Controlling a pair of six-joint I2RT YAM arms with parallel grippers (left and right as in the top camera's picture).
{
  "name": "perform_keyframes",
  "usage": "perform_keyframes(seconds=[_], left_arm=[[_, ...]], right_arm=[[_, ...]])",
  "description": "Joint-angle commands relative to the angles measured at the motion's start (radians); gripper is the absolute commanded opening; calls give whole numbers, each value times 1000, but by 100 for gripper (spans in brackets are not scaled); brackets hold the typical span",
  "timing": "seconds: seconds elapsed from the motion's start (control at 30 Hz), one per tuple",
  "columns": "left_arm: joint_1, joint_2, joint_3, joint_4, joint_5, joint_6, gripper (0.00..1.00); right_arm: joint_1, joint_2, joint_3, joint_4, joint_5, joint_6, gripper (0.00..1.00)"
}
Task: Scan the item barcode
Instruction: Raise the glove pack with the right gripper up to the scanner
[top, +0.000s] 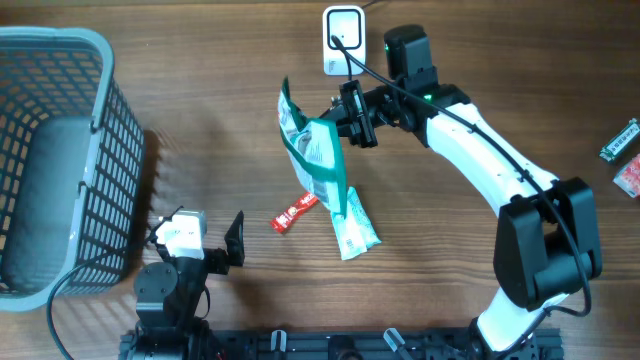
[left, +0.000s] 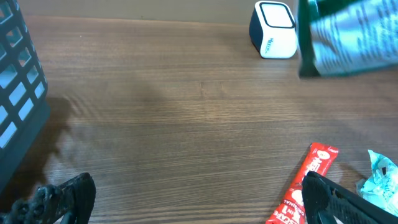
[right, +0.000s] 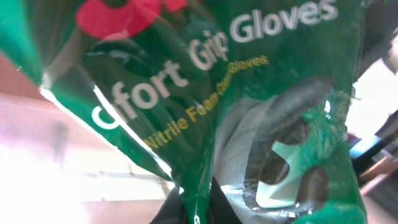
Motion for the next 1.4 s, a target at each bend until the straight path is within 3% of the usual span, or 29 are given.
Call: perform_keyframes(seconds=[0.0,0.2,0.53,0.6,0.7,0.73,0.87,0.93,1.03,1.13,1.2,1.27,1.37], left_arm=[[-2,-5,1,-3,15,16,100],[-2,-5,1,-3,15,16,100],[-2,-5,1,-3,15,16,100],[-2,-5,1,-3,15,16,100],[-2,-5,1,-3,15,16,100],[-2,-5,1,-3,15,16,100],[-2,-5,1,-3,15,16,100],[-2,-5,1,-3,15,16,100],[-2,-5,1,-3,15,16,100],[-2,-5,1,-3,15,16,100],[-2,-5,1,-3,15,16,100],[-2,-5,1,-3,15,16,100],[-2,-5,1,-3,15,16,100]], right_arm=[[-45,20,3,-102,-15,122,4],[-146,20,3,-372,0,122,4],[-187,20,3,-263,-63,116,5],[-187,20,3,66,-50,-112,4],[-187,20,3,411,-24,-180,5],[-186,20,3,617,-23,-189,5],[-187,14,3,834,40,-135,5],[-186,10,3,839,81,-156,5],[-179,10,3,696,77,-238,5],[-145,8,3,280,144,-428,5],[-144,-2,3,24,293,-529,5],[-161,-35,3,-274,575,-598,5],[-192,-127,5,-429,854,-614,4]])
